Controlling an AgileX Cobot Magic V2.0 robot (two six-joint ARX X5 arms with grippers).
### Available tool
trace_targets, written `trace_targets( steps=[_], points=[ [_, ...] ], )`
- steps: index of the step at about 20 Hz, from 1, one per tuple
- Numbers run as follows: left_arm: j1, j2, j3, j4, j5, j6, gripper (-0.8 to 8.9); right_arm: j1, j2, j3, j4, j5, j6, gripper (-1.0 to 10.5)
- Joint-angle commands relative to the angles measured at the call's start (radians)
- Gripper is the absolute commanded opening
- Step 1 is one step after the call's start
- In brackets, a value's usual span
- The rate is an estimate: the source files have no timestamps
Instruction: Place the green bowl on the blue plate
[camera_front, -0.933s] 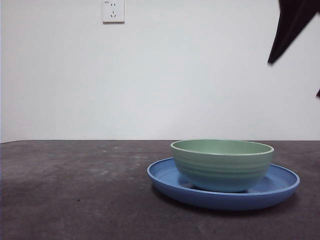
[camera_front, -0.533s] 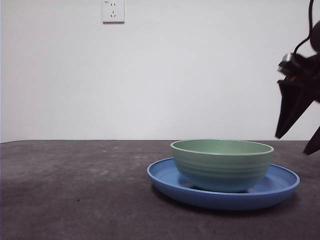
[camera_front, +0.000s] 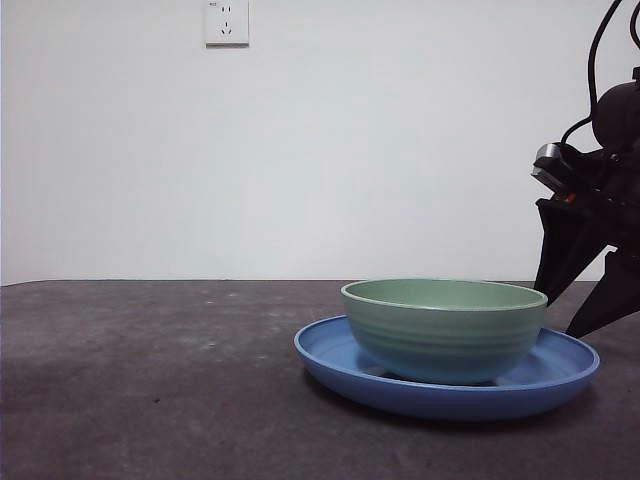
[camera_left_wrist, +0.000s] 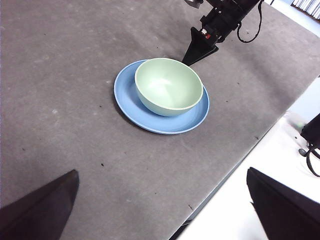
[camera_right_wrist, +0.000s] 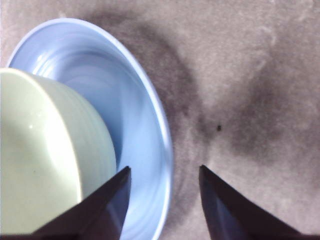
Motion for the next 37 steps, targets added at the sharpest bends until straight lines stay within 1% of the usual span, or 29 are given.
trace_targets(
  steps=[1,3,7,8,10,12,18,24,28,33,35,36,37],
  points=[
    [-0.009,0.003,0.013,0.005,0.004,0.008,5.63,0.008,0.033,0.016,0.0,-0.009,-0.016,2.0],
    [-0.009,0.003,0.013,0.006,0.004,0.008,5.63,0.019,0.05,0.016,0.003,-0.03,-0.019,2.0],
    [-0.009,0.003,0.013,0.006,0.004,0.008,5.63,0.04,0.09,0.016,0.007,-0.028,-0.026,1.6],
    [-0.009,0.003,0.013,0.005,0.004,0.008,5.63,0.042,0.095,0.016,0.008,-0.028,-0.03,1.4],
    [-0.009,0.003,0.013,0.005,0.004,0.008,5.63,0.041,0.095,0.016,0.014,-0.024,-0.029,0.6],
    [-0.009,0.003,0.013,0.006,0.004,0.008,5.63,0.041,0.095,0.016,0.014,-0.001,-0.029,0.1],
    [-0.009,0.003,0.013,0.006,0.004,0.008,5.63,0.041,0.094,0.038,0.008,0.005,-0.022,0.1],
    [-0.009,0.003,0.013,0.006,0.004,0.008,5.63,0.07,0.094,0.19,-0.129,-0.002,-0.016,0.1],
    [-0.009,0.003,0.013,0.006,0.004,0.008,5.63,0.154,0.094,0.256,-0.122,-0.002,0.05,0.1],
    [-0.009,0.003,0.013,0.006,0.004,0.008,5.63,0.292,0.109,0.263,-0.004,-0.002,0.167,0.1],
    [-0.009,0.003,0.013,0.006,0.004,0.008,5.63,0.331,0.138,0.264,0.022,-0.002,0.194,0.1],
    [-0.009,0.003,0.013,0.006,0.004,0.008,5.63,0.343,0.151,0.264,0.027,0.003,0.196,0.1],
    [-0.009,0.003,0.013,0.006,0.004,0.008,5.63,0.356,0.164,0.264,0.031,0.026,0.198,0.1]
  ],
)
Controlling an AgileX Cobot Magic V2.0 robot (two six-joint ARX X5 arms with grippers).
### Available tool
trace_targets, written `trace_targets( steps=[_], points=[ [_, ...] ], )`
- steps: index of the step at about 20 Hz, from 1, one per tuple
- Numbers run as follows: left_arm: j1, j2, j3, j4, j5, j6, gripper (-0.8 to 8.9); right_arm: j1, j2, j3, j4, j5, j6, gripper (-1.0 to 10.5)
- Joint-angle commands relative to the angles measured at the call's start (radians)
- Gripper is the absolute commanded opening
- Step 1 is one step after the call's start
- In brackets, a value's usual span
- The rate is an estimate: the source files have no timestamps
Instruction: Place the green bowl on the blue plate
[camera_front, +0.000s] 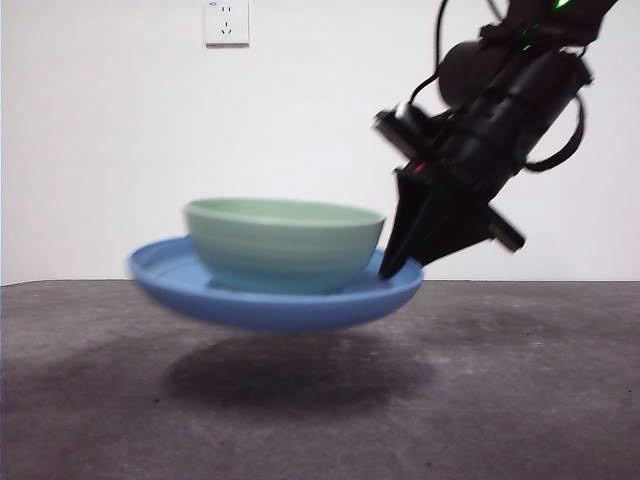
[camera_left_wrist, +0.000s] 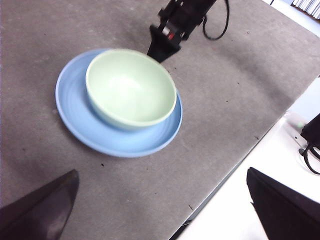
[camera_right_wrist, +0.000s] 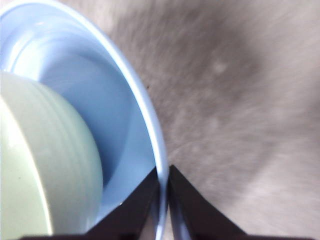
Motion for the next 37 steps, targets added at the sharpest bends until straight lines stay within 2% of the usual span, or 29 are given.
trace_targets(
  steps=[1,6,9,13,18,20,26,30,37],
  points=[
    [-0.009,0.003,0.013,0.006,0.004,0.008,5.63,0.025,0.044,0.02,0.015,0.031,0.038,0.1],
    [-0.009,0.003,0.013,0.006,0.004,0.008,5.63,0.034,0.108,0.02,0.03,0.039,0.046,0.1],
    [-0.009,0.003,0.013,0.006,0.004,0.008,5.63,0.034,0.12,0.02,0.031,0.079,0.046,0.1],
    [-0.009,0.003,0.013,0.005,0.004,0.008,5.63,0.034,0.12,0.02,0.031,0.09,0.045,2.1],
    [-0.009,0.003,0.013,0.005,0.004,0.008,5.63,0.013,0.063,0.036,0.002,0.103,0.042,2.1],
    [-0.009,0.003,0.013,0.006,0.004,0.008,5.63,-0.007,-0.002,0.052,-0.035,0.142,0.03,2.4],
    [-0.009,0.003,0.013,0.006,0.004,0.008,5.63,-0.048,-0.293,0.056,-0.202,0.186,-0.04,4.4],
    [-0.009,0.003,0.013,0.006,0.004,0.008,5.63,-0.031,-0.499,0.05,-0.32,0.297,-0.05,5.4],
    [-0.009,0.003,0.013,0.006,0.004,0.008,5.63,0.007,-0.753,0.05,-0.436,0.336,-0.055,5.9]
  ],
)
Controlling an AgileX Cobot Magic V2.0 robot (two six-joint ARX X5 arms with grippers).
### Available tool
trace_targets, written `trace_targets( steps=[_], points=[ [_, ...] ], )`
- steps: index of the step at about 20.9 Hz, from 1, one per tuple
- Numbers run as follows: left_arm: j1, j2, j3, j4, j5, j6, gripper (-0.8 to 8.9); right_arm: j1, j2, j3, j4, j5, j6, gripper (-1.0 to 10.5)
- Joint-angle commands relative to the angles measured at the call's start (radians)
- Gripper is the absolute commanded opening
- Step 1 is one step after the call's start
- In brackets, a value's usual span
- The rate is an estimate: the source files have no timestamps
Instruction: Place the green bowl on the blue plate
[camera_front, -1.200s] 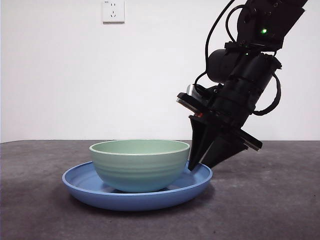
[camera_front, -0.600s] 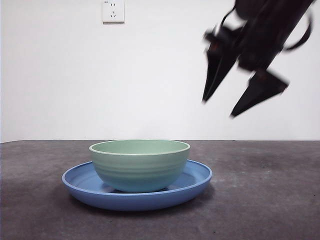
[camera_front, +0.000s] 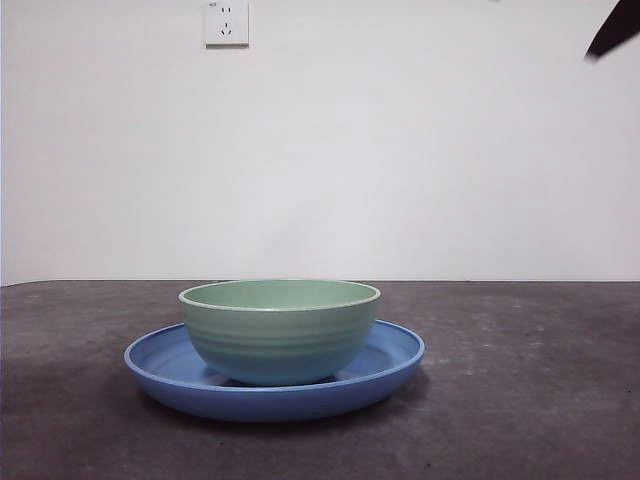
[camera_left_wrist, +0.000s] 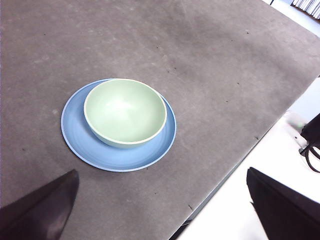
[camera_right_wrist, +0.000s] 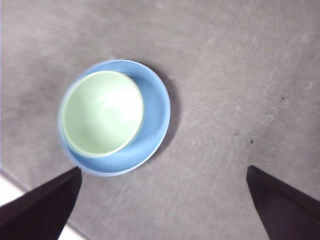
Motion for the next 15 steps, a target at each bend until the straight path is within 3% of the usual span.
trace_targets(
  steps=[1,6,15],
  points=[
    [-0.009,0.003,0.013,0.006,0.004,0.008,5.63,0.026,-0.105,0.011,-0.037,0.032,-0.016,5.9],
    [-0.009,0.003,0.013,0.006,0.004,0.008,5.63,0.049,-0.333,-0.059,-0.054,0.043,-0.016,5.9],
    [-0.009,0.003,0.013,0.009,0.004,0.008,5.63,0.048,-0.679,-0.414,0.014,-0.026,0.014,5.9]
  ],
)
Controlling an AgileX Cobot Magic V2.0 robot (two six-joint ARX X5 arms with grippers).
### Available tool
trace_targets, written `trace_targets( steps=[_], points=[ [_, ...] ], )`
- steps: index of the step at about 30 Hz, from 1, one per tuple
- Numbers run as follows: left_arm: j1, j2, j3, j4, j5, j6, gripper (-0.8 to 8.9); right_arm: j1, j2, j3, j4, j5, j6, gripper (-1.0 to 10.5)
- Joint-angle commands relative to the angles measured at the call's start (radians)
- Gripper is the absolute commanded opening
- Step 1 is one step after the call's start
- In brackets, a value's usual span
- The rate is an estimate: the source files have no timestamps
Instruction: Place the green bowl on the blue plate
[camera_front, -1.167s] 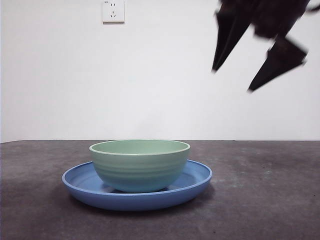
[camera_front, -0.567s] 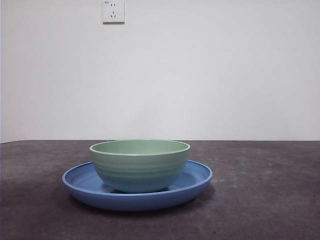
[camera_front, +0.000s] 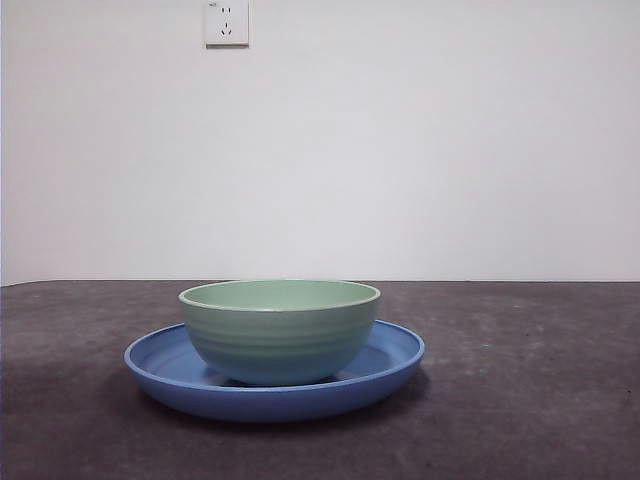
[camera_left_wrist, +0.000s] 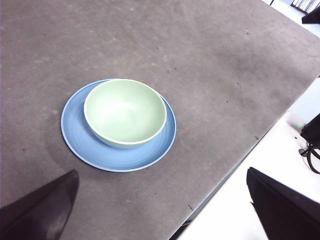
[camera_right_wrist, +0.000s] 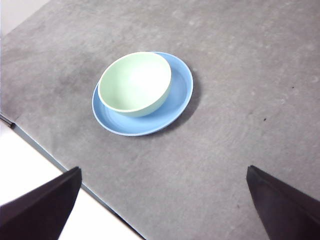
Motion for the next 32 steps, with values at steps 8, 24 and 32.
trace_targets(
  steps=[8,24,32],
  points=[
    [-0.009,0.003,0.013,0.008,0.004,0.008,4.63,0.005,-0.013,-0.014,0.032,0.0,0.017,5.2],
    [-0.009,0.003,0.014,0.01,0.004,0.008,0.19,0.005,-0.013,-0.014,0.047,0.005,0.009,0.3],
    [-0.009,0.003,0.013,0.01,0.004,0.008,0.19,0.005,-0.013,-0.014,0.047,0.005,0.009,0.3]
  ],
)
